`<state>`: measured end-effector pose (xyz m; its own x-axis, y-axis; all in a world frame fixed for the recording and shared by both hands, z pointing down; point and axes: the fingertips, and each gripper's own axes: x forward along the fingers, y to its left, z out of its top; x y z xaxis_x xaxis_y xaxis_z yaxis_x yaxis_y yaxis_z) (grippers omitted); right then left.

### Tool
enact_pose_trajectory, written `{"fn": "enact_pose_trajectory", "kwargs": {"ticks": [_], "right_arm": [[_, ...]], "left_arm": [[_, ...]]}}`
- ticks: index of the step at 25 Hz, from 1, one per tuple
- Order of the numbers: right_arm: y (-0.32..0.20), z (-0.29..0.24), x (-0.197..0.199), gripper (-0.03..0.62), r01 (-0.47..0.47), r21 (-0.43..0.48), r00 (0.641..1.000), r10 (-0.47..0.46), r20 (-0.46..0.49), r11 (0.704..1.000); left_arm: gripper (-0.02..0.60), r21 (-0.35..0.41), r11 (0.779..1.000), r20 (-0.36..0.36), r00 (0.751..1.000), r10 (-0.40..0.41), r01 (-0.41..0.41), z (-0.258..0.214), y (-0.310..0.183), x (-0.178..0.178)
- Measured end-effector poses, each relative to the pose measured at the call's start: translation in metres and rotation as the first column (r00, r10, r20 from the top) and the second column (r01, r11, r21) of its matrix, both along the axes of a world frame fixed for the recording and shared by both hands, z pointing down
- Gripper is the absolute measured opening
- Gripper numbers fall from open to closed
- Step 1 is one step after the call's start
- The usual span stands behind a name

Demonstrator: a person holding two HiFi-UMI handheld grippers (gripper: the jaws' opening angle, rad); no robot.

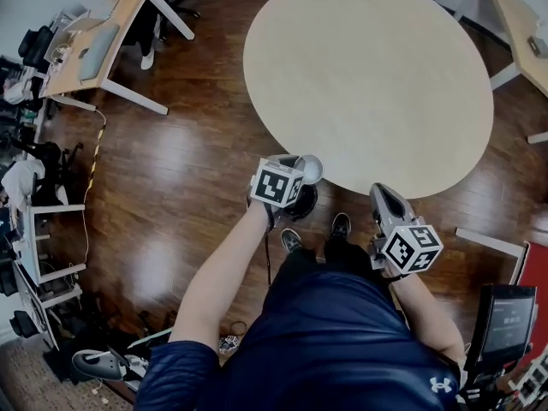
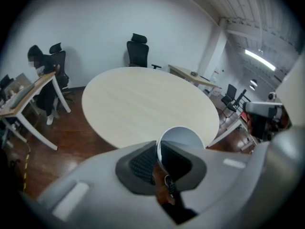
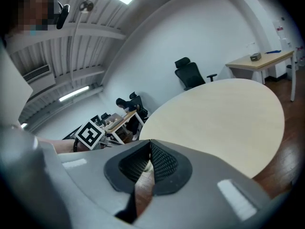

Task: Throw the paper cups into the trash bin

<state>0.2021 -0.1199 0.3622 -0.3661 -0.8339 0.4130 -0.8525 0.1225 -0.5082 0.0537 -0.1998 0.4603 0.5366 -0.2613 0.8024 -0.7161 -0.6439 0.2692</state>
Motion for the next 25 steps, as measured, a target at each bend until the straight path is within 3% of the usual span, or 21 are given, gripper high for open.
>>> {"fn": "enact_pose_trajectory", "kwargs": {"ticks": [6,11,16,21,25], "right_arm": [[-0.004,-0.007,-0.073,0.011,0.193,-0.011,0.981,-0.193,-0.006,0.981],[0.018,0.004,-0.146,0.011,0.385,-0.048,0.922,-0.386,-0.016,0.922],[0.038,0.056,-0.185,0.011,0.53,-0.086,0.843,-0.535,-0.046,0.843],[0.055,0.156,-0.187,0.011,0.611,-0.163,0.775,-0.627,-0.079,0.775],[0.053,0.239,-0.176,0.011,0.615,-0.208,0.755,-0.644,-0.121,0.761]], "left_arm": [[0.031,-0.001,0.984,0.089,0.98,-0.178,0.179,0.006,0.028,-0.108],[0.032,-0.042,0.958,0.146,0.95,-0.276,0.285,0.046,0.065,-0.171],[0.032,-0.067,0.946,0.132,0.943,-0.306,0.317,0.105,0.075,-0.172],[0.034,-0.112,0.922,0.11,0.927,-0.359,0.37,0.204,0.087,-0.154],[0.032,-0.138,0.898,0.106,0.907,-0.406,0.418,0.293,0.083,-0.141]]}}
